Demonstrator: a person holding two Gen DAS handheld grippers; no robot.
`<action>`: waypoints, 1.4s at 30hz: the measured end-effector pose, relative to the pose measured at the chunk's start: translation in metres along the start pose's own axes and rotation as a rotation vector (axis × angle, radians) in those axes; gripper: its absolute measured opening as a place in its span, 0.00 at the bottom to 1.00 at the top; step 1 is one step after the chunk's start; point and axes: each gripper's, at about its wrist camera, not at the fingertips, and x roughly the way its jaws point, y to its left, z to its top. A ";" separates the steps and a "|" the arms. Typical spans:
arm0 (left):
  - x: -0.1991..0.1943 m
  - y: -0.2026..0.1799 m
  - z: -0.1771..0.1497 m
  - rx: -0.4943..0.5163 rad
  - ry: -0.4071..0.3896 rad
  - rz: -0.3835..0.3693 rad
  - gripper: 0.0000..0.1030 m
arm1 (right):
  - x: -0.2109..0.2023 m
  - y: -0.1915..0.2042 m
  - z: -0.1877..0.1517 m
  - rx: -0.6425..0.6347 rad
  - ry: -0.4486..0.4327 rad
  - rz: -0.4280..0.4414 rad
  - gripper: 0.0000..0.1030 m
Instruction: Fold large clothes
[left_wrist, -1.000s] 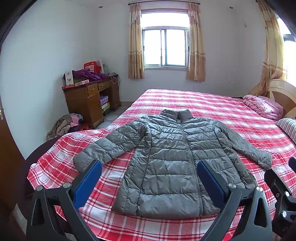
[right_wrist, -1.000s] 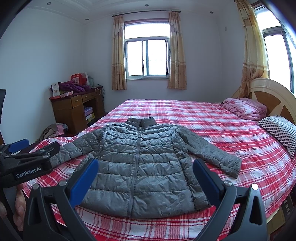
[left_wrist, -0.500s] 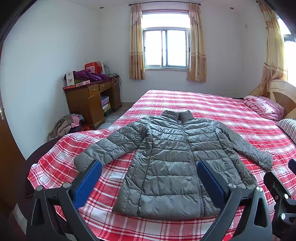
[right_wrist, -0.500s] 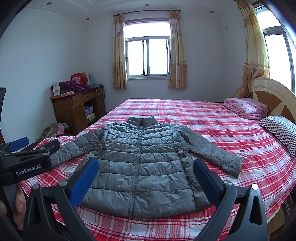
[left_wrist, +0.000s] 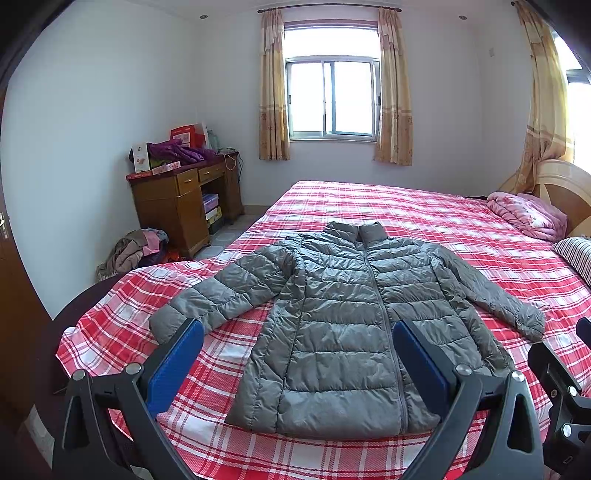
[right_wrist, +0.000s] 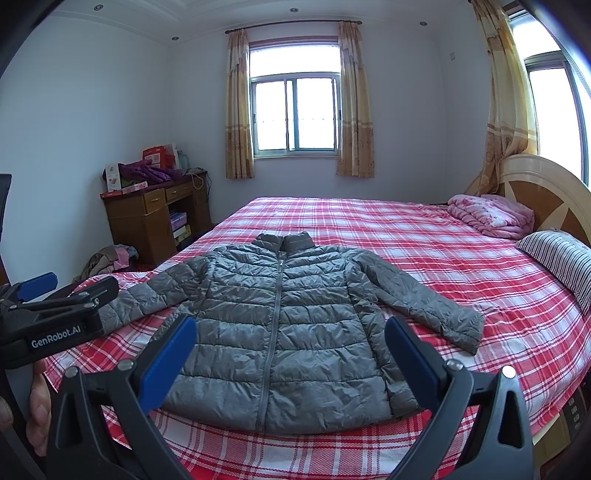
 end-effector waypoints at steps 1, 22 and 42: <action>0.000 0.000 0.000 0.000 0.001 0.000 0.99 | 0.000 0.000 0.000 0.000 0.000 0.001 1.00; 0.010 0.005 0.001 0.000 0.018 0.004 0.99 | 0.007 0.002 -0.002 0.014 0.015 0.018 1.00; 0.208 -0.008 -0.038 0.110 0.214 0.116 0.99 | 0.128 -0.186 -0.065 0.412 0.242 -0.213 1.00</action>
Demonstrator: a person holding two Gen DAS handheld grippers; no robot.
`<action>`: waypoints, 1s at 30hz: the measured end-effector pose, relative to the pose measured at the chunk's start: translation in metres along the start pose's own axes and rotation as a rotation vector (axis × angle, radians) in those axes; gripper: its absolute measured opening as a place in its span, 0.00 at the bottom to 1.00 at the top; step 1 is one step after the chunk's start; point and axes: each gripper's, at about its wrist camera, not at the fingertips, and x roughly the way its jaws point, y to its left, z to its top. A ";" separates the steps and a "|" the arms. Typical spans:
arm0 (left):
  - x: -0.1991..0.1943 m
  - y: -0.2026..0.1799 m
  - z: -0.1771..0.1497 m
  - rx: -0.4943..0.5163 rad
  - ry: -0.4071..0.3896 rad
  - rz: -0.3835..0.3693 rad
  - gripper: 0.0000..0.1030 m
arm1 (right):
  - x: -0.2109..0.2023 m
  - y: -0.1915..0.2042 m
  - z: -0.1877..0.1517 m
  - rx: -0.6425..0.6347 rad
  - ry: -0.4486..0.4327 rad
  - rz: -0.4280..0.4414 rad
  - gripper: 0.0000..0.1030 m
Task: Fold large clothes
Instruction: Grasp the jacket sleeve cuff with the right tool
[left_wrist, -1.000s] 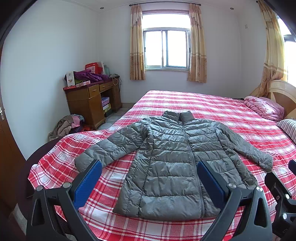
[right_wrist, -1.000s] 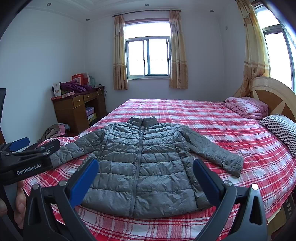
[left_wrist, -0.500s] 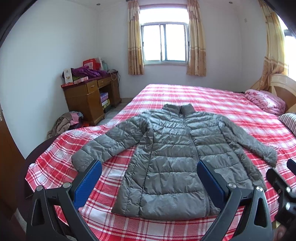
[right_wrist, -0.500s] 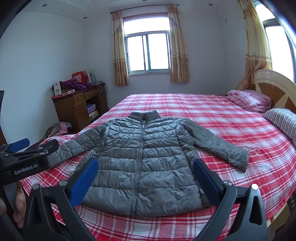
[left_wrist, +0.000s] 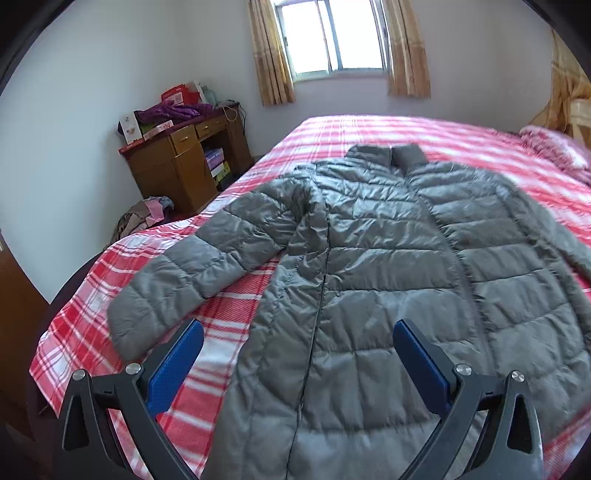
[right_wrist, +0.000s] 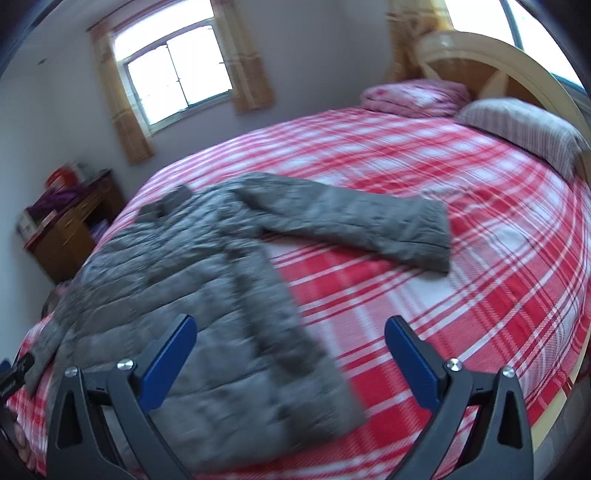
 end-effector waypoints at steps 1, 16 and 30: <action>0.010 -0.003 0.001 0.006 0.001 0.011 0.99 | 0.010 -0.016 0.005 0.026 0.002 -0.035 1.00; 0.116 0.002 -0.009 0.018 0.096 0.202 0.99 | 0.102 -0.123 0.058 0.177 0.074 -0.168 0.38; 0.101 0.027 -0.001 0.011 0.089 0.138 0.99 | 0.078 -0.132 0.053 0.158 0.024 -0.172 0.23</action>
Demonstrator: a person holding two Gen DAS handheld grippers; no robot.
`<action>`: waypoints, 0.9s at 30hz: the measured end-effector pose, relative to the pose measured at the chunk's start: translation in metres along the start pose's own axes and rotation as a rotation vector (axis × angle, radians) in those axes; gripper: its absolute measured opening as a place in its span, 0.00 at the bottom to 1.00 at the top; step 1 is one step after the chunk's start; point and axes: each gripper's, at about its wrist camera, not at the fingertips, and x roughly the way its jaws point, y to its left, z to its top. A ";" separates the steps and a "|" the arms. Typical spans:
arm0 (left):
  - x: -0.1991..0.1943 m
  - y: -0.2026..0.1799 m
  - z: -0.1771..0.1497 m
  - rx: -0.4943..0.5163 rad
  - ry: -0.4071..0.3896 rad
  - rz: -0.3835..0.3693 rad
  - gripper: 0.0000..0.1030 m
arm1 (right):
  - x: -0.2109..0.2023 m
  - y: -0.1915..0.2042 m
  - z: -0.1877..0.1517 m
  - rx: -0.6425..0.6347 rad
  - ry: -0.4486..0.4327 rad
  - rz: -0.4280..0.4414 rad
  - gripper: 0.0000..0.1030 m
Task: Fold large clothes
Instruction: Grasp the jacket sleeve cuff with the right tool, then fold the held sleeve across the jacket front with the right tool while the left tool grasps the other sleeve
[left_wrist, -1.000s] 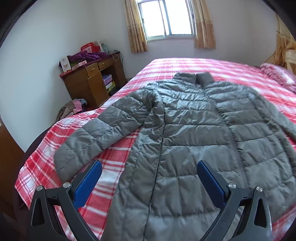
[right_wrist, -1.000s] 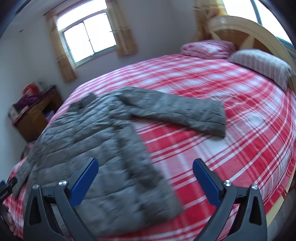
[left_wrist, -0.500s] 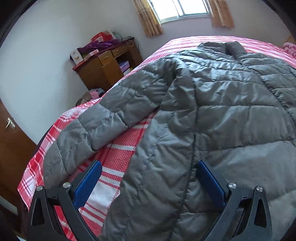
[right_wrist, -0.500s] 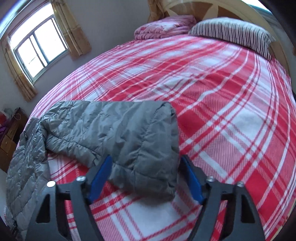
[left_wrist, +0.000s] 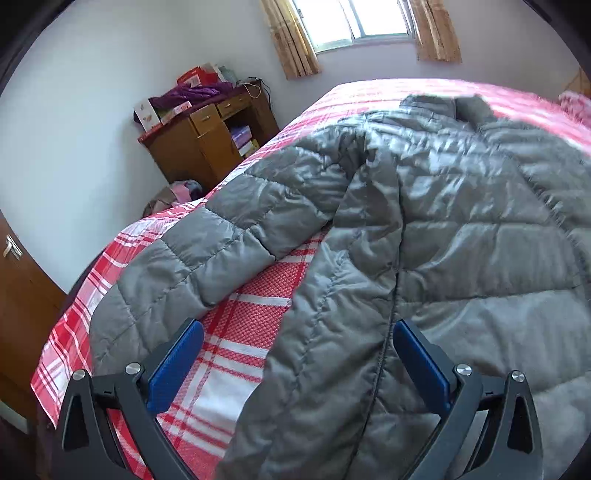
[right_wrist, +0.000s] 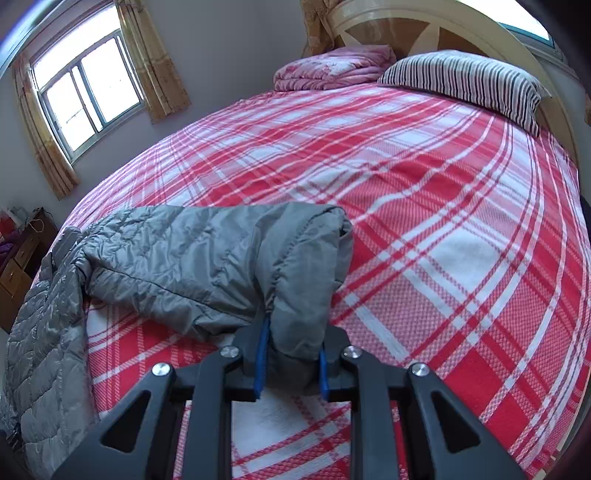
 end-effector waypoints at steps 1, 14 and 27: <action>-0.005 0.003 0.003 -0.007 -0.003 -0.004 0.99 | -0.002 0.005 0.003 -0.010 -0.011 0.000 0.23; -0.021 0.020 0.054 -0.063 -0.032 0.009 0.99 | -0.059 0.156 0.024 -0.342 -0.176 0.117 0.22; -0.001 0.016 0.080 -0.074 -0.020 -0.007 0.99 | -0.042 0.309 -0.068 -0.660 -0.153 0.268 0.21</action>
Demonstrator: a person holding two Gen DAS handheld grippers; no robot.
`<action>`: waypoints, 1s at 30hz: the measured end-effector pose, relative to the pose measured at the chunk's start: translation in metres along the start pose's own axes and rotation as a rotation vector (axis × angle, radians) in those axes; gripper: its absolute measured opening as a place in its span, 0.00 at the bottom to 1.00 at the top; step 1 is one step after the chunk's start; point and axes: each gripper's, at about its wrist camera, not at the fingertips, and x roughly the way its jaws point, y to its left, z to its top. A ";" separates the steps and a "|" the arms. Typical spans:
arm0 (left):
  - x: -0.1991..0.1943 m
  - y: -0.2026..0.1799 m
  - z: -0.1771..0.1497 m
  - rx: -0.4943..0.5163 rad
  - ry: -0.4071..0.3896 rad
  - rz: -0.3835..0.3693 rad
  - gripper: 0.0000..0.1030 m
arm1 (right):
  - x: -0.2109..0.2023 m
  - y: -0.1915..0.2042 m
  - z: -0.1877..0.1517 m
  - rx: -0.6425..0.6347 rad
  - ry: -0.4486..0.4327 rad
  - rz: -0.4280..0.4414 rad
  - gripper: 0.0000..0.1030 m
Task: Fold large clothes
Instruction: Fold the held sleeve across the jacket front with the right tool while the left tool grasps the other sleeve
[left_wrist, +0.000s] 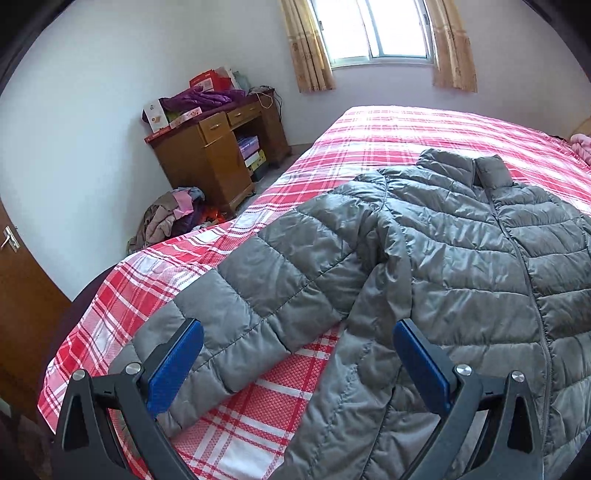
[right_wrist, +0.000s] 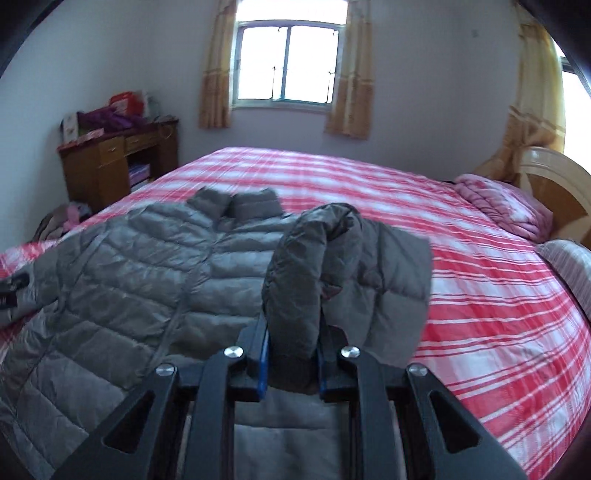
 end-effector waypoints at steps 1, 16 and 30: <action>0.003 0.000 0.000 -0.002 0.009 -0.001 0.99 | 0.007 0.012 -0.006 -0.019 0.012 0.008 0.21; -0.020 -0.036 0.011 -0.008 0.037 -0.173 0.99 | -0.029 0.022 -0.059 -0.183 0.023 0.068 0.82; -0.025 -0.208 0.029 0.134 0.094 -0.414 0.99 | 0.001 -0.081 -0.095 0.134 0.146 -0.075 0.82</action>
